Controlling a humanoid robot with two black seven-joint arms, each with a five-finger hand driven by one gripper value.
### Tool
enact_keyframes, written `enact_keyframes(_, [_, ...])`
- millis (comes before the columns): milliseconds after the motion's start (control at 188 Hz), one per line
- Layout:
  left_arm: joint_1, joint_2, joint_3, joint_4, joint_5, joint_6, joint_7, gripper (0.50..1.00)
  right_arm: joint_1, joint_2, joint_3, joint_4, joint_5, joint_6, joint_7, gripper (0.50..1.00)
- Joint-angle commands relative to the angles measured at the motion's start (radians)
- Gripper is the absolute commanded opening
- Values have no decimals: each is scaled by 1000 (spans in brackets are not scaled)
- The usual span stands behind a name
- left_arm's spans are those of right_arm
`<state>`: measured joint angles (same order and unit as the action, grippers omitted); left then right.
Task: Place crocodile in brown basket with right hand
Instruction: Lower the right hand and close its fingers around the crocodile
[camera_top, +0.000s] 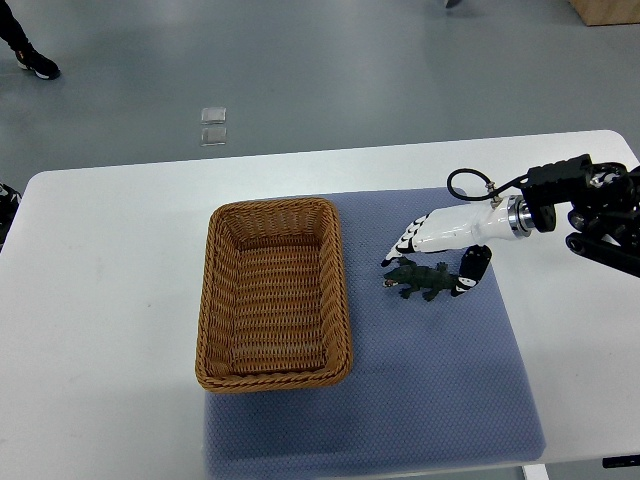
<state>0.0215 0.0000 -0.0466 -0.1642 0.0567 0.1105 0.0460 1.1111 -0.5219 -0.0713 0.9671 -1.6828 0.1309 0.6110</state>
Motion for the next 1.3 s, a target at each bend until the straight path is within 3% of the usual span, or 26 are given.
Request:
enact_keyframes(0, [0, 0, -1, 0, 0, 0, 0, 1000, -14, 5, 1, -24, 0, -8, 0, 928])
enact_keyframes(661, [0, 0, -1, 0, 0, 0, 0, 1000, -31, 65, 1, -100, 6, -10, 0, 926])
enact_keyframes(901, [0, 0, 1, 0, 0, 0, 0, 1000, -31, 68, 1, -102, 6, -22, 0, 895])
enact_keyframes(987, [0, 0, 1, 0, 0, 0, 0, 1000, -33, 79, -1, -102, 6, -27, 0, 850])
enact_keyframes(1035, [0, 0, -1, 0, 0, 0, 0, 1000, -33, 80, -1, -102, 5, -27, 0, 797])
enact_keyframes(1077, [0, 0, 1, 0, 0, 0, 0, 1000, -33, 80, -2, -102, 5, -27, 0, 789])
enact_keyframes(1147, [0, 0, -1, 0, 0, 0, 0, 1000, -33, 80, -4, -102, 3, -27, 0, 729])
enact_keyframes(1296, [0, 0, 1, 0, 0, 0, 0, 1000, -37, 80, -4, -102, 2, -27, 0, 652])
